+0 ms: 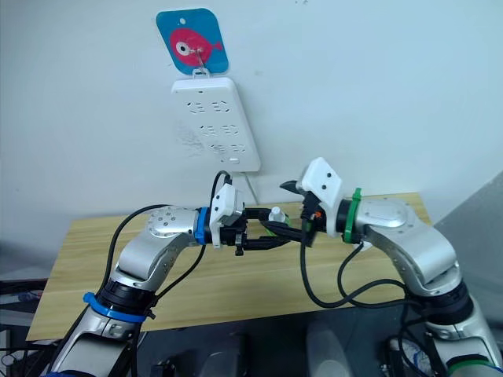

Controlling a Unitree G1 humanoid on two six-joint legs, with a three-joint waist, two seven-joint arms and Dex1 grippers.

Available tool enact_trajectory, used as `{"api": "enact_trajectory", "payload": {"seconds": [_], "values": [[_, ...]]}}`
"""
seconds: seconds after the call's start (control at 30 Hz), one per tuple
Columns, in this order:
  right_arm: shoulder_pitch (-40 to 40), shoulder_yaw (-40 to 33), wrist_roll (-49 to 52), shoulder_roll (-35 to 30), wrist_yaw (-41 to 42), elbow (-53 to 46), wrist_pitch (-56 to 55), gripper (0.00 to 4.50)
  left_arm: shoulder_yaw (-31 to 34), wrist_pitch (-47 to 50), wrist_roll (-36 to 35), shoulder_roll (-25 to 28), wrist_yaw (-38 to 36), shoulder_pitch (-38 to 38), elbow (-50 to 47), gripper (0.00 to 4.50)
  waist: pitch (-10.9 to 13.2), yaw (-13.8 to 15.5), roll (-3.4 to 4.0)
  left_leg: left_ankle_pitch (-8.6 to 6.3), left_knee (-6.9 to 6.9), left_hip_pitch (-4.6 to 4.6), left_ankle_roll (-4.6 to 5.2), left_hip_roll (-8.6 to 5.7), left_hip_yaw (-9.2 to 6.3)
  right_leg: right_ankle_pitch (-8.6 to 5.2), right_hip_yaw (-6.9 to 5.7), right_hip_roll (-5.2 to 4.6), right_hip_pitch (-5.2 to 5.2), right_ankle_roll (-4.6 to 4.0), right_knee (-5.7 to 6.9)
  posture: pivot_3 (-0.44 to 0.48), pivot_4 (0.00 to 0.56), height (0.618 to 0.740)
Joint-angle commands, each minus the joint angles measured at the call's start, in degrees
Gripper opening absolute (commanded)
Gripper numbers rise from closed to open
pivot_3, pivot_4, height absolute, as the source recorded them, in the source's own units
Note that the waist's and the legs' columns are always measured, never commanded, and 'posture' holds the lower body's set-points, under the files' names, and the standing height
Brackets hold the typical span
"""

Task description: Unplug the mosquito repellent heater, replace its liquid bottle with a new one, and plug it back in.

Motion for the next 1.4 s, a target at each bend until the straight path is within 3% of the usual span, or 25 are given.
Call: {"api": "enact_trajectory", "payload": {"seconds": [0.03,0.2,0.37,0.67,0.8,1.13,1.4], "values": [[1.3,-4.9,2.1,-5.5,3.9,-2.3,0.8,4.50,0.7,-0.5,-0.5,0.6,-0.5,0.5,-2.3,2.26,0.0,0.0,-0.01,-0.01,0.00,0.00,0.02,0.00,0.01,0.00,0.01,0.00,0.00,0.00,0.00,-0.181,0.176,0.734],[3.2,-6.9,4.8,-11.5,9.6,-3.2,0.7,4.50,0.8,-0.7,-0.5,1.0,-0.6,0.7,-2.2,2.26,0.0,0.0,0.01,-0.03,0.00,0.00,0.06,0.04,0.02,0.00,0.00,0.03,0.00,0.00,0.00,-0.189,0.175,0.734],[-0.4,-9.1,11.4,-5.4,5.6,-3.3,3.6,4.50,0.9,-1.0,-0.4,1.5,-0.9,1.0,-2.1,2.26,-0.1,-0.3,0.01,-0.03,0.00,0.01,0.06,0.06,0.03,0.00,0.02,0.05,0.00,0.00,0.02,-0.188,0.175,0.734],[-2.6,-3.5,10.0,-0.5,4.4,-2.1,2.7,4.50,0.5,-0.9,-0.5,1.8,-1.0,1.1,-2.4,2.26,-0.1,0.1,0.02,-0.02,0.00,0.00,0.04,0.00,0.01,0.00,0.01,-0.01,0.01,0.00,0.00,-0.180,0.175,0.734],[-2.8,-1.5,9.1,0.4,5.6,-1.6,1.1,3.61,0.4,-0.6,-0.6,2.0,-1.2,1.6,-3.0,2.26,-0.1,0.0,0.03,-0.02,0.00,0.00,0.04,0.03,0.00,0.00,-0.01,0.03,0.01,0.00,0.00,-0.174,0.178,0.734],[-3.6,0.3,8.1,-0.5,7.3,-1.7,0.4,0.13,0.6,-0.9,-0.4,1.7,-0.7,1.8,-3.1,2.26,-0.1,0.0,0.03,-0.02,0.00,0.00,0.04,0.03,-0.01,0.00,-0.01,0.03,0.01,0.00,0.00,-0.173,0.175,0.734],[-5.6,-2.4,9.4,-0.6,7.5,-1.6,0.7,0.14,0.5,-1.3,-0.2,1.9,-0.7,2.2,-2.9,2.26,-0.1,0.0,0.03,-0.02,0.00,0.00,0.04,0.03,-0.01,0.00,-0.01,0.03,0.01,0.00,0.00,-0.175,0.175,0.734]]}}
